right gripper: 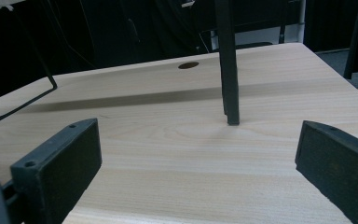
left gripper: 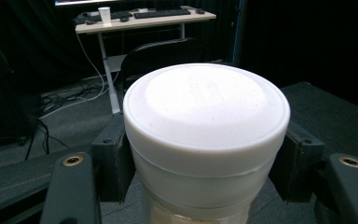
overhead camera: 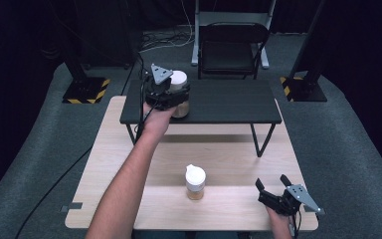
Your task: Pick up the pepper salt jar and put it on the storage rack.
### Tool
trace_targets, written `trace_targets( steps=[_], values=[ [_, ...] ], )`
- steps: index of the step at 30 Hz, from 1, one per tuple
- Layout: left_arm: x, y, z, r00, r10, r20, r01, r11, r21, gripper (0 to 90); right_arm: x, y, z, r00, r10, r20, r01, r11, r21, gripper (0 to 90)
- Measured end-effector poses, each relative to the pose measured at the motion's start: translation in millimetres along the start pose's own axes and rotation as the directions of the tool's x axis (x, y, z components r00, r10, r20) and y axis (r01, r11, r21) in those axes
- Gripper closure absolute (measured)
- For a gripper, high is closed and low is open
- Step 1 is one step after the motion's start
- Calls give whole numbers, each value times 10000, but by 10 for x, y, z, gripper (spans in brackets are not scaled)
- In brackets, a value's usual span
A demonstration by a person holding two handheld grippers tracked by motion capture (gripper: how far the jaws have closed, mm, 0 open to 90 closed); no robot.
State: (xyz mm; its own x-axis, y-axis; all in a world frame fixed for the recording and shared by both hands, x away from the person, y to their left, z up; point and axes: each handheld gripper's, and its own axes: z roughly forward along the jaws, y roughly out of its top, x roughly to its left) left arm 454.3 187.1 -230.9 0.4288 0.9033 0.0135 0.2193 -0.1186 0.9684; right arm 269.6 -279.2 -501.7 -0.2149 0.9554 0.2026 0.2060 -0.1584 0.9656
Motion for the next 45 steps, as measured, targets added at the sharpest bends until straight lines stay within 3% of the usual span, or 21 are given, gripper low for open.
trace_targets(
  steps=[10,24,26,27,30,38,45],
  values=[
    [5,-77,6,10000,-26,46,27,9996,-288,334,0,6,2,10000,34,11,-34,10000,37,0],
    [35,-79,-11,9998,16,181,-11,9996,-290,327,-16,11,3,9999,123,-46,-122,9999,69,0],
    [40,-65,-17,9997,-159,203,163,9996,-213,235,-19,12,3,9999,139,-62,-139,9999,70,0],
    [53,-73,-30,9993,-240,278,248,9993,-270,132,-19,12,3,9999,132,-58,-132,9999,70,0],
    [51,-102,-77,9994,-230,249,242,9984,-508,50,-22,8,1,9999,134,-83,-133,9999,52,0],
    [19,-98,-214,9996,-228,158,235,9987,-463,12,-36,0,-3,9997,236,-113,-236,9997,4,0],
    [30,-193,-417,9991,-275,334,292,9982,-515,0,-45,7,1,9995,268,-163,-268,9996,43,0]
  ],
)
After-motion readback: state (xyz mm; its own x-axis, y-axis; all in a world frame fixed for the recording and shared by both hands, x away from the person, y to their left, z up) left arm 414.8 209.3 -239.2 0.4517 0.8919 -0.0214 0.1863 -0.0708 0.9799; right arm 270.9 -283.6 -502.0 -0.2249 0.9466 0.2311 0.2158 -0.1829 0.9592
